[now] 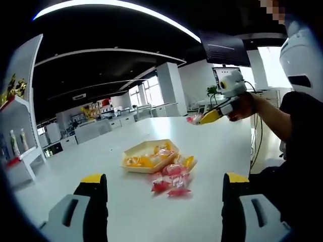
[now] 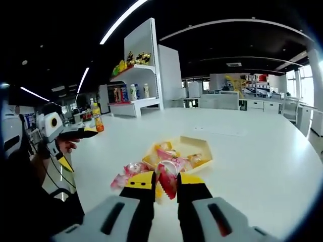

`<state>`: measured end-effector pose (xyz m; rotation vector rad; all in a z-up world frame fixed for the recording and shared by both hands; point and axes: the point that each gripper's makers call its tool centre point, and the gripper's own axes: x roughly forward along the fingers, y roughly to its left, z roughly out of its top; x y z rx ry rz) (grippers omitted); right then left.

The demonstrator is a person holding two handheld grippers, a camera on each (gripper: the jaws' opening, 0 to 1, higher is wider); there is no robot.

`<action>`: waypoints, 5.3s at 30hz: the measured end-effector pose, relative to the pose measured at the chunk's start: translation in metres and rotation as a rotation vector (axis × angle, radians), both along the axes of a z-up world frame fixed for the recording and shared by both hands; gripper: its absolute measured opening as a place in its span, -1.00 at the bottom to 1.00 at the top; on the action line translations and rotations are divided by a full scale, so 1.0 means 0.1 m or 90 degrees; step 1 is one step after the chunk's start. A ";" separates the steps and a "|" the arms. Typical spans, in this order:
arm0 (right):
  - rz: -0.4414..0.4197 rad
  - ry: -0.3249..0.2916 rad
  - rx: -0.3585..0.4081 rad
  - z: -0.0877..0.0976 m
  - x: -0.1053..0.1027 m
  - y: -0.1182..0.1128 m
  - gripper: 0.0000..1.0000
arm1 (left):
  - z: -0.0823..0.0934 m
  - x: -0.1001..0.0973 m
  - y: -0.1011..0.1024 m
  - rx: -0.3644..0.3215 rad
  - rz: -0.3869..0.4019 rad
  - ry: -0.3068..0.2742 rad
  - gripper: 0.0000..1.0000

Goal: Pick up the marshmallows scattered on the table and place them into the bowl on the table

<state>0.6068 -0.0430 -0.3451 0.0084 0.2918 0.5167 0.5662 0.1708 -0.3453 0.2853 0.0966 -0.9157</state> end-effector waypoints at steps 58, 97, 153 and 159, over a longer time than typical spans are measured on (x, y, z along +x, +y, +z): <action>0.006 -0.001 -0.111 -0.08 1.00 0.39 -0.71 | 0.09 -0.14 0.09 0.000 0.011 -0.019 0.85; -0.015 0.039 -0.217 -0.66 1.70 0.57 -0.65 | -0.01 -0.11 0.16 0.002 0.019 0.003 0.86; -0.035 -0.012 -0.081 0.07 -0.45 -0.20 0.71 | 0.00 -0.06 -0.28 -0.004 -0.048 0.007 0.85; -0.035 -0.013 -0.077 0.02 -0.58 -0.27 0.74 | 0.00 -0.07 -0.29 0.018 -0.036 -0.012 0.85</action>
